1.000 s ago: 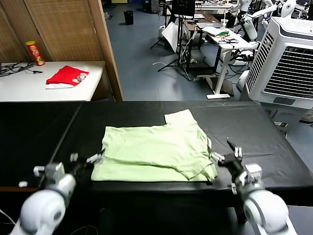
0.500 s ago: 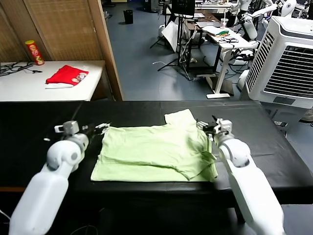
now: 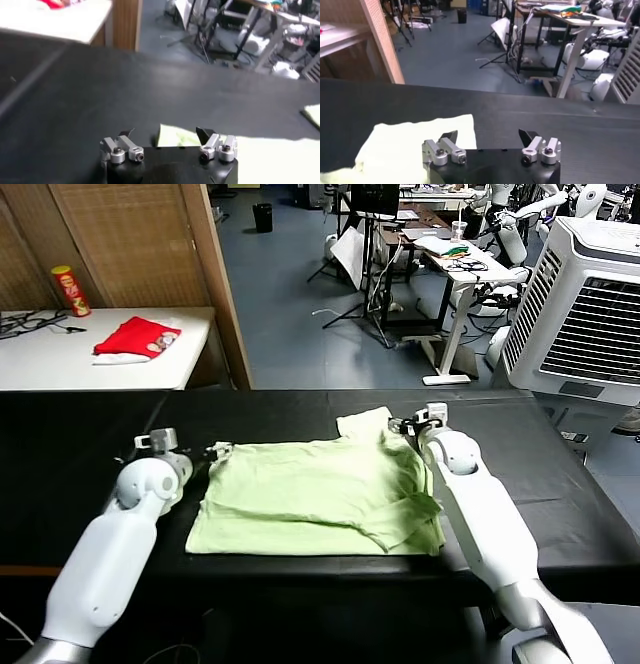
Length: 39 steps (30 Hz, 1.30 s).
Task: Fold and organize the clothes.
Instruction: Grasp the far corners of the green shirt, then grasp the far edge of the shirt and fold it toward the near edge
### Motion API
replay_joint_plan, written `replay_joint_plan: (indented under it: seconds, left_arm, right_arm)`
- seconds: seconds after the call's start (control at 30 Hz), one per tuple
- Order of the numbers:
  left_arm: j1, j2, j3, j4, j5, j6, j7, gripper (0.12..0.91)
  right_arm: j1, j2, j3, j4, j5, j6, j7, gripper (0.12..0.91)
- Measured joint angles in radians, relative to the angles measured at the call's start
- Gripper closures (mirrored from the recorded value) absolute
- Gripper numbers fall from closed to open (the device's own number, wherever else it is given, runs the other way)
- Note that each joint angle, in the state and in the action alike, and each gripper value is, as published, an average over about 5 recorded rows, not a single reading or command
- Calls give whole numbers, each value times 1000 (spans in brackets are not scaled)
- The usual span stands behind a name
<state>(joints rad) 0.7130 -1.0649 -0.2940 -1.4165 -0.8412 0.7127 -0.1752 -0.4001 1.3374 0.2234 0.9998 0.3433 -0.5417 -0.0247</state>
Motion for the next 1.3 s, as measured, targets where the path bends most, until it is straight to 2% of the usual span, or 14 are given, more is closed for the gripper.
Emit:
replay_joint_plan:
  seconds: [0.1,0.2,0.3,0.43,0.53,0.63,0.8,0.93,1.1,1.3]
  left_arm:
    - [-5,-3,1,10,5,-2,4,237]
    - [-6,-4,2,17,12,-6,13,302]
    - [-6,-3,1,22,21,-13,28,414]
    - [-6,-5,1,29,34,-20,40,647]
    - [-5,-7,2,30,41,-21,46,790]
    - [-4,-7,4,27,47,-21,49,890]
    - [-2,-7,3,14,55,-33,50,902]
    - [13,-2,-11,-16,65,-41,50,902]
    - [53,19,-45,-102,58,-40,44,902]
    - [157,53,-93,-262,31,-32,32,902]
  right_arm:
    - [22,13,0,-54,-10,6,-17,231]
    - [35,22,0,-91,-18,14,-35,298]
    - [40,28,0,-111,-28,23,-50,441]
    - [43,36,2,-129,-30,27,-55,672]
    - [44,41,8,-136,-29,32,-59,821]
    - [38,43,12,-135,-30,54,-63,896]
    - [13,31,11,-96,-16,113,-55,903]
    - [-28,3,5,3,34,132,-44,903]
    - [-109,-56,19,184,100,109,-33,903]
    - [-245,-151,50,424,157,68,-25,903]
